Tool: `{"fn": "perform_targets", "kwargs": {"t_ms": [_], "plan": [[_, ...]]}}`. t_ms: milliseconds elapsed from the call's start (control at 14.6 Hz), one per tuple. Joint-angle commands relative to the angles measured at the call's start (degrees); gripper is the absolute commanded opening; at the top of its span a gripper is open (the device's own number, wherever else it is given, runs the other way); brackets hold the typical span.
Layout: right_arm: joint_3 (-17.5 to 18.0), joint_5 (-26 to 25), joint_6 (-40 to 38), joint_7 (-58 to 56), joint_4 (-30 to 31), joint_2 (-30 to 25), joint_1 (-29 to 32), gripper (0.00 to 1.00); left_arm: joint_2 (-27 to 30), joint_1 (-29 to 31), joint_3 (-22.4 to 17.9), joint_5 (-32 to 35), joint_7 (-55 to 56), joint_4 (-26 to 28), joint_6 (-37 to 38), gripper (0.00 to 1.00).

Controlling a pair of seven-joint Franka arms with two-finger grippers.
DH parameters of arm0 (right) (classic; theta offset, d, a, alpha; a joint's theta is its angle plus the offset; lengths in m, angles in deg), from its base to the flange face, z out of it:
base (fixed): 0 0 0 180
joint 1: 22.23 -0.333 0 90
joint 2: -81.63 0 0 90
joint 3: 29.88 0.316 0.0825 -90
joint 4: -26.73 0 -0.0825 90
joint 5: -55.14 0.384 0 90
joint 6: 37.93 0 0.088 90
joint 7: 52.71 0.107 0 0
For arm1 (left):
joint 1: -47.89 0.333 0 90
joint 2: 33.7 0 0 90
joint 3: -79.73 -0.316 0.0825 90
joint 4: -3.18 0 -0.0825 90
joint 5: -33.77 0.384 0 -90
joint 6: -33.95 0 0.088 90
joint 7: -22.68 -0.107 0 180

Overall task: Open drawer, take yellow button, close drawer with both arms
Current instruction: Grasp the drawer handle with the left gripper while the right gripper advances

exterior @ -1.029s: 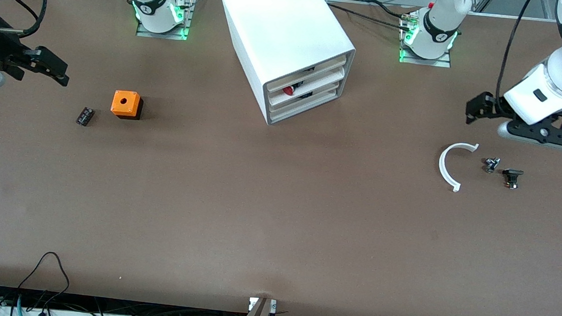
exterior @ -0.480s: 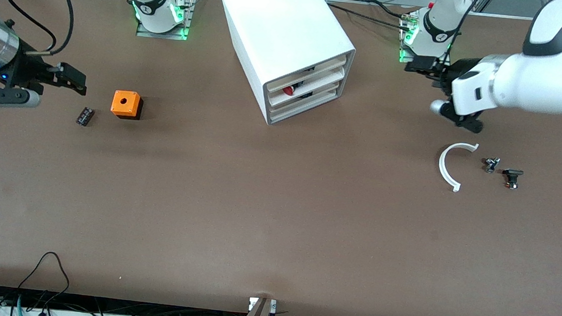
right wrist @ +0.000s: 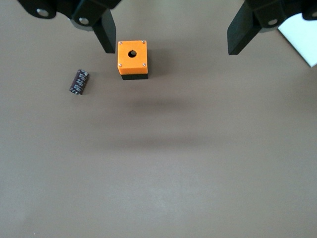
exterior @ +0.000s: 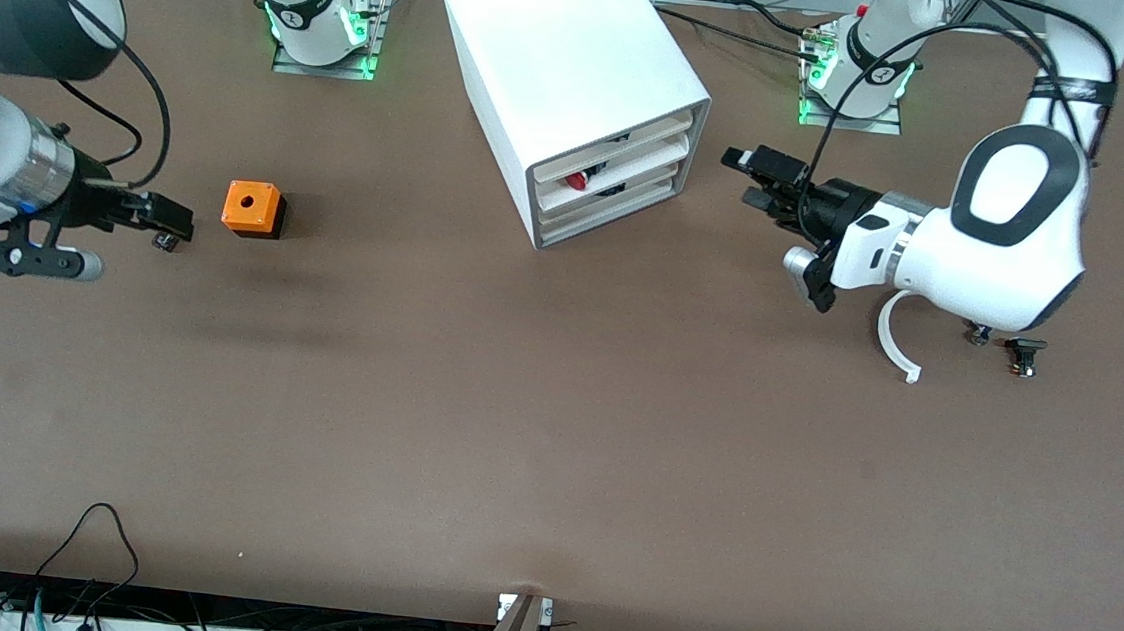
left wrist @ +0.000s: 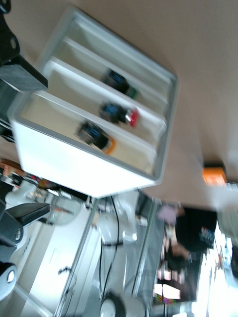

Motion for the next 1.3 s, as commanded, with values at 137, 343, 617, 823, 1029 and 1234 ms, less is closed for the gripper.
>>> {"fn": "perform_targets", "kwargs": {"t_ms": [137, 343, 617, 823, 1029, 1234], "plan": [[0.63, -0.1, 0.79, 6.41, -7.4, 6.42, -1.31, 1.0, 1.2, -0.42, 3.59, -12.61, -17.79, 14.86, -10.13, 0.92], [0.54, -0.19, 0.44, 11.77, -10.84, 8.8, -3.77, 1.0, -2.83, -0.69, 6.4, -15.99, -24.38, 18.04, -9.97, 0.87], [0.54, -0.19, 0.0, 20.38, -14.7, 11.87, -6.84, 1.0, -9.6, -0.51, 6.41, -15.99, -32.39, 18.13, -9.79, 0.88], [0.54, -0.1, 0.0, 26.97, -17.26, 13.46, -9.48, 1.0, -9.79, -0.51, 7.11, -16.08, -32.84, 19.97, -9.35, 0.85], [0.63, -0.01, -0.09, 32.17, -19.01, 14.25, -11.5, 1.0, -9.35, -0.16, 8.17, -15.99, -32.93, 21.21, -6.9, 0.73], [0.63, 0.86, 0.26, 36.82, -20.69, 15.04, -13.7, 1.0, -9.26, -0.51, 8.17, -15.99, -32.93, 21.82, -5.22, 0.72]]}}
